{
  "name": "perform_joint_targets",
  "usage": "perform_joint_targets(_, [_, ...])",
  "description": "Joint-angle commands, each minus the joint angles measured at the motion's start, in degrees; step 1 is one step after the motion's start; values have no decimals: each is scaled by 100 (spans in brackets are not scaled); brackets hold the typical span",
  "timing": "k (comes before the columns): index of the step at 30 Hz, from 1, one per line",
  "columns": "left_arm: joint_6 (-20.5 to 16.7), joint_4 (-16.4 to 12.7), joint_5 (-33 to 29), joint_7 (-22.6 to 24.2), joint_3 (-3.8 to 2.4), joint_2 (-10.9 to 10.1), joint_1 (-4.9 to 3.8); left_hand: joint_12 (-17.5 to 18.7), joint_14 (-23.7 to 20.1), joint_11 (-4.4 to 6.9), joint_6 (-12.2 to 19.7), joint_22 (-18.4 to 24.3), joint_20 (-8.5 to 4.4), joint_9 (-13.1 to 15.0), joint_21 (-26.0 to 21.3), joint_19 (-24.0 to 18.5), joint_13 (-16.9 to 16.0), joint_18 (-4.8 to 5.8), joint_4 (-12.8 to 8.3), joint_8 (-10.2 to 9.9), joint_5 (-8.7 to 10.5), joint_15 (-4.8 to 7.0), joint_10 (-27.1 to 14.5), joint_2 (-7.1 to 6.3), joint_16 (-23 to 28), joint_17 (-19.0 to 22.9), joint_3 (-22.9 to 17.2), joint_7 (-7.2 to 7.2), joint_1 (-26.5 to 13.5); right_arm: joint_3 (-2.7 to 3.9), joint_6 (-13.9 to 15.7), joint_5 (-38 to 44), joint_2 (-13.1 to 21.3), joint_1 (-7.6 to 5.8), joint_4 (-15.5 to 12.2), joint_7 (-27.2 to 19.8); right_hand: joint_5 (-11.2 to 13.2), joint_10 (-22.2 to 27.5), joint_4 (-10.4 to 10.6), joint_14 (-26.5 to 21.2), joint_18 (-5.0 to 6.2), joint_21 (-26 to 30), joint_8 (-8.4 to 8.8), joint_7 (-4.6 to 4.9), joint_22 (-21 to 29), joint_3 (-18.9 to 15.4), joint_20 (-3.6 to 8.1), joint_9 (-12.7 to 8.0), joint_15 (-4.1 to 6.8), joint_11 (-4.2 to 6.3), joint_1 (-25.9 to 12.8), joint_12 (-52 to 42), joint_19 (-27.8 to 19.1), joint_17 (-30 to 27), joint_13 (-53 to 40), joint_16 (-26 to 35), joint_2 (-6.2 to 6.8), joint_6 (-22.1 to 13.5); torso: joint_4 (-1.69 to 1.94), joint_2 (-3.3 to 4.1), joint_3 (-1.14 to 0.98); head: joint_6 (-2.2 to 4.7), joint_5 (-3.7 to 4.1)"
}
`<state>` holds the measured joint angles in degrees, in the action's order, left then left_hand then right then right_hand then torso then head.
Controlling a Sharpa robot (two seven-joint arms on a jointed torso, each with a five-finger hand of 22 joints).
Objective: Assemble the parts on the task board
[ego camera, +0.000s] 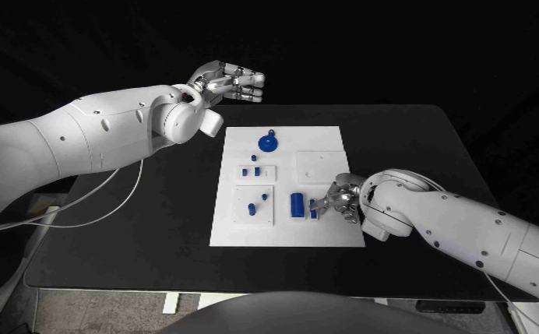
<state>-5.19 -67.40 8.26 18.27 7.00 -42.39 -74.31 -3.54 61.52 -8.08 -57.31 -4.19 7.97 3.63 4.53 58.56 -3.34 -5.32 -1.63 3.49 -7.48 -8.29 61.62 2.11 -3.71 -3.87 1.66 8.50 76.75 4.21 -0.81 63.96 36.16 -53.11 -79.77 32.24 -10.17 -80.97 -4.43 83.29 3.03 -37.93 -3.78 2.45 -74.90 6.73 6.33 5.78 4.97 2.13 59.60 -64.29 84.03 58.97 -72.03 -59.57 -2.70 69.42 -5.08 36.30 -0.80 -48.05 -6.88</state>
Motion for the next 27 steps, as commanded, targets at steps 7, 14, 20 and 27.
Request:
perform_joint_targets(7, [38,5,-6,84,-2,-12,-3,16,42,-21,19,0,-19,3,-31,-36,-3,112,18,11,35,-14,-13,16,22,-4,-50,24,-26,33,171,-316,244,2,36,-636,40,130,143,-32,36,318,6,142,-359,-323,-11,-50,-10,-86,-13,153,231,-100,89,166,289,-398,-8,-6,1,8,6])
perform_joint_targets(14, [-106,50,-37,223,-2,-26,-4,15,58,-2,-11,1,-22,4,-34,-44,-4,119,-2,15,36,-2,20,13,21,-5,-56,5,-10,245,275,-1030,437,-79,333,-2037,-164,325,192,-58,86,1063,14,197,-150,-708,-51,35,-37,-112,244,378,206,-248,428,527,251,-594,-26,-34,17,142,37])
perform_joint_targets(20, [-245,231,-172,362,-2,50,6,17,-26,1,-50,5,-13,4,-41,-70,-3,123,-19,14,26,-27,56,23,26,12,-69,-6,9,481,296,-1675,423,-198,870,-3214,-473,520,-86,-217,97,1761,16,179,61,-820,-35,27,-14,-114,360,678,91,-555,689,954,70,-522,-50,-116,45,233,26])
perform_joint_targets(27, [-289,557,-274,471,-3,197,64,21,-214,141,-108,3,124,2,-39,-121,-1,-21,-49,9,19,117,47,61,29,18,-115,-150,8,686,307,-2607,141,-351,1851,-4015,-586,1342,-405,-742,69,3164,8,258,968,-870,-160,-61,-149,-180,539,2286,-392,-1174,2146,1950,-103,-664,-64,-284,101,326,-16])
